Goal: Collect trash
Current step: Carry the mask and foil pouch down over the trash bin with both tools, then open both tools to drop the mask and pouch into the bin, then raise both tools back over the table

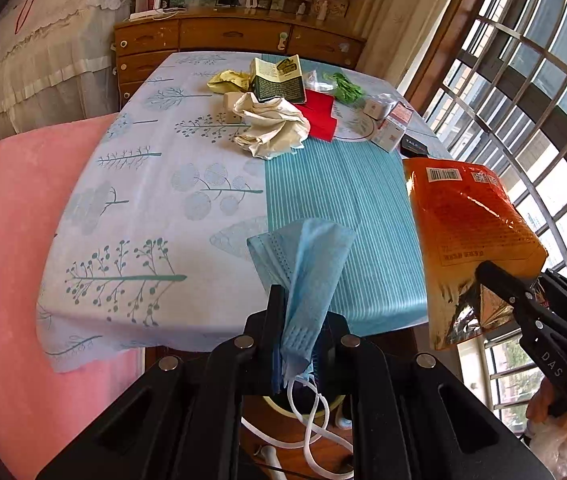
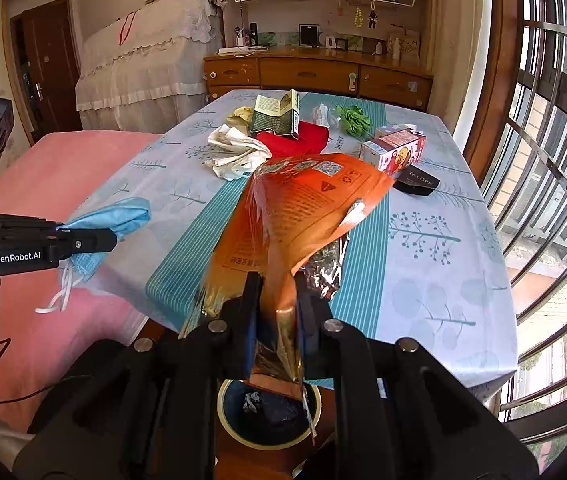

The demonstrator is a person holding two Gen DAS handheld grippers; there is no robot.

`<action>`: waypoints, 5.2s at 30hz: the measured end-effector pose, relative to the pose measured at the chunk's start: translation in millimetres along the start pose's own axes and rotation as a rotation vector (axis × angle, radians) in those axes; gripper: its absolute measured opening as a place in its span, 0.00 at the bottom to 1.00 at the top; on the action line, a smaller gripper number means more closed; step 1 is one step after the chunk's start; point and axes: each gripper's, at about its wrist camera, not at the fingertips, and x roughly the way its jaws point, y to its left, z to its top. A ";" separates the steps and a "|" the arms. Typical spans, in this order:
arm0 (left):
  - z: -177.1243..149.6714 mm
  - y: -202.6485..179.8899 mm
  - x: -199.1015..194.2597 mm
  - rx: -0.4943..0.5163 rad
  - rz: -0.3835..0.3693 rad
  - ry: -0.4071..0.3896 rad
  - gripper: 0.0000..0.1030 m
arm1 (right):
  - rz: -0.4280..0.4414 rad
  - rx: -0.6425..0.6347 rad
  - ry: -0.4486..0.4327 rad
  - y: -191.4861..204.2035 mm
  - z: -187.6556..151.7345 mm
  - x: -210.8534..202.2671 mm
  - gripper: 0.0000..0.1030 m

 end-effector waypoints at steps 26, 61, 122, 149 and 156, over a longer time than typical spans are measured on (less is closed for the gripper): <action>-157.7 -48.2 65.6 0.173 0.005 0.204 0.11 | -0.005 -0.010 0.188 40.1 -160.4 -13.5 0.12; -197.1 -33.4 376.7 0.135 0.077 0.459 0.12 | -0.062 0.328 0.655 -41.2 -294.5 289.9 0.15; -207.6 5.4 328.3 -0.022 0.110 0.443 0.82 | -0.174 0.435 0.652 -60.5 -294.5 263.7 0.57; -14.1 3.6 48.5 0.031 -0.006 -0.009 0.86 | -0.027 0.158 0.260 -32.0 -51.8 38.6 0.57; 71.9 -12.7 25.8 0.063 0.007 -0.061 0.86 | -0.100 0.175 0.142 -76.4 23.6 37.2 0.57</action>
